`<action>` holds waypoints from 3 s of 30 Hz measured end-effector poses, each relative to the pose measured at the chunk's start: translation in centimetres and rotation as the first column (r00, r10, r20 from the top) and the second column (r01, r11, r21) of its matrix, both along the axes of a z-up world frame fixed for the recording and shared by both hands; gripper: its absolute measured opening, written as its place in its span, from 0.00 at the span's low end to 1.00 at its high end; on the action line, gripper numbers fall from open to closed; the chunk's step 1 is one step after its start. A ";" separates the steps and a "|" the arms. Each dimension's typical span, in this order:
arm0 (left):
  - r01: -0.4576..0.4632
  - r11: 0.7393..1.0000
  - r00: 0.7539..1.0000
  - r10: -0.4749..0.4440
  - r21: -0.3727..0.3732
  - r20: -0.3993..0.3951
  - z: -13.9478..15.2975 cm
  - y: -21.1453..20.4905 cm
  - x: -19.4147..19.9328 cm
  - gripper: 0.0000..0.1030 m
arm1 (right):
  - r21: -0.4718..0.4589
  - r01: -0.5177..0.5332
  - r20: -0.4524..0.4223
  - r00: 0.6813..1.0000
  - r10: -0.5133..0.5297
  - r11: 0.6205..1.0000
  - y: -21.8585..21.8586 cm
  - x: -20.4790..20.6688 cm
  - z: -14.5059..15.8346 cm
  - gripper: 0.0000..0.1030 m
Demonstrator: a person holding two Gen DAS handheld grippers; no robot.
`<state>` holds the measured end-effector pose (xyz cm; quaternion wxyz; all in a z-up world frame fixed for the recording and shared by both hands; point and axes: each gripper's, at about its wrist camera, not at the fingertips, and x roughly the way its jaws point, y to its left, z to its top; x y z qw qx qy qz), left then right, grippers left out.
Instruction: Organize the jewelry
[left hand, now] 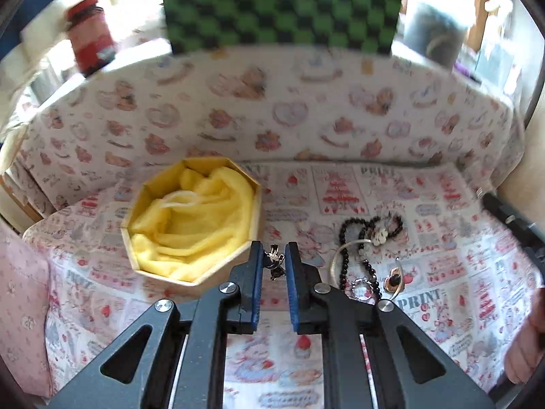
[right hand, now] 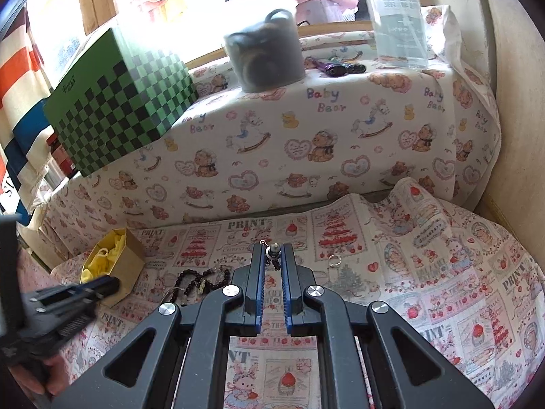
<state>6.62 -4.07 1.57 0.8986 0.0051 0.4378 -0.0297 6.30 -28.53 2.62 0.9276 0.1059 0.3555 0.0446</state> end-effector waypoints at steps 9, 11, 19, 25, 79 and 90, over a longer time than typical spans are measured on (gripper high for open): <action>-0.121 0.987 0.990 0.128 -0.107 0.065 2.2 7.1 -0.4 0.12 | -0.033 -0.088 -0.011 0.996 0.087 0.996 2.9 0.0 -1.1 0.10; -0.126 0.981 0.989 0.136 -0.148 0.062 2.0 8.2 0.0 0.12 | -0.017 -0.121 -0.006 0.993 0.121 0.992 3.4 -0.3 -1.0 0.10; -0.084 0.949 0.991 0.112 -0.303 0.076 0.9 10.0 1.0 0.12 | 0.031 -0.229 0.051 0.973 0.227 0.973 7.6 -0.8 0.8 0.10; -0.075 0.907 0.990 0.116 -0.415 0.075 0.4 11.4 1.5 0.12 | 0.081 -0.335 0.037 0.942 0.333 0.939 13.4 1.0 1.7 0.10; -0.057 0.998 0.927 0.067 -0.037 0.368 3.6 2.8 -4.4 0.97 | 0.052 -0.106 0.030 0.994 0.105 0.993 2.8 -1.4 0.3 0.28; -0.095 0.994 0.928 0.106 -0.048 0.358 3.1 3.6 -4.0 0.97 | 0.079 -0.234 -0.150 0.958 0.244 0.969 6.3 -0.2 -3.8 0.28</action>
